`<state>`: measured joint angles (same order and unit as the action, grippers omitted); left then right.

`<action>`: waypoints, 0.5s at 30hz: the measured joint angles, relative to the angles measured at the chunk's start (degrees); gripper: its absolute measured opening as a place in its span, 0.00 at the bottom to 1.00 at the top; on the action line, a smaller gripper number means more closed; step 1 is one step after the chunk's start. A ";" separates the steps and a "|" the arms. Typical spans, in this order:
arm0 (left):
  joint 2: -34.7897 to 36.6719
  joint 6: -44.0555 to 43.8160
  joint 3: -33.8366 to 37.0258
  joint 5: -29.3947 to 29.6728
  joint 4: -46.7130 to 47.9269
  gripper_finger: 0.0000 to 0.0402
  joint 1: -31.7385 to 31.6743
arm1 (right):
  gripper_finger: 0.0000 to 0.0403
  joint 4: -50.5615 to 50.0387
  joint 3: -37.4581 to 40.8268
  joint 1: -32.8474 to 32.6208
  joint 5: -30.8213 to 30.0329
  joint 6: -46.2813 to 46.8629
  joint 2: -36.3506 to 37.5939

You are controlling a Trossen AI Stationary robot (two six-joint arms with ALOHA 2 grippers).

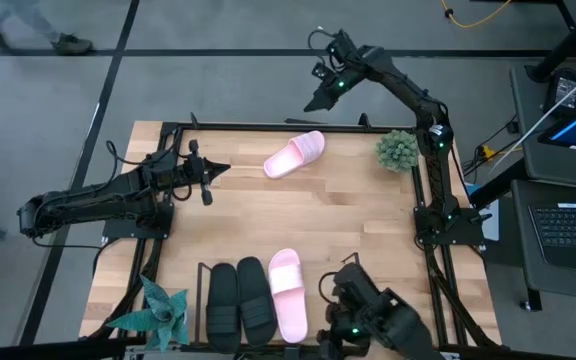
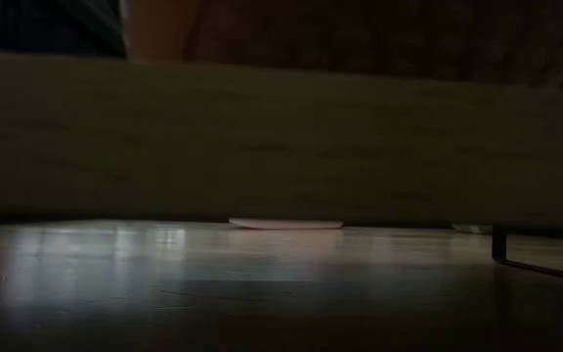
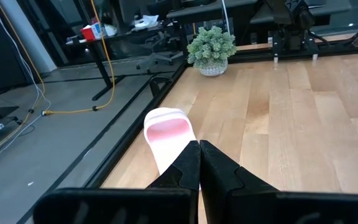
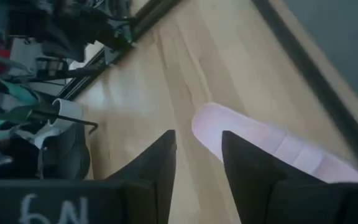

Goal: Pick and place slides into the shelf
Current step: Put the pink slide on the shelf

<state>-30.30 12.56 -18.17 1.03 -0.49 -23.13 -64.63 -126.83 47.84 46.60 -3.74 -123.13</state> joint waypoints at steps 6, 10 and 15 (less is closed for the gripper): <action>0.00 -0.44 0.00 -0.01 0.02 0.00 0.02 | 0.32 -9.94 -7.94 2.14 -5.79 -8.37 0.78; 0.00 -0.46 0.00 -0.01 0.01 0.00 0.02 | 0.32 -13.24 -4.70 4.74 -6.20 -8.77 1.77; 0.00 -0.49 0.00 -0.03 0.02 0.00 0.02 | 0.32 -14.02 1.30 7.80 -2.82 -8.83 1.75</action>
<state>-30.30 12.07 -18.17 1.00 -0.47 -23.11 -78.65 -125.53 55.64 43.78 -12.57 -121.38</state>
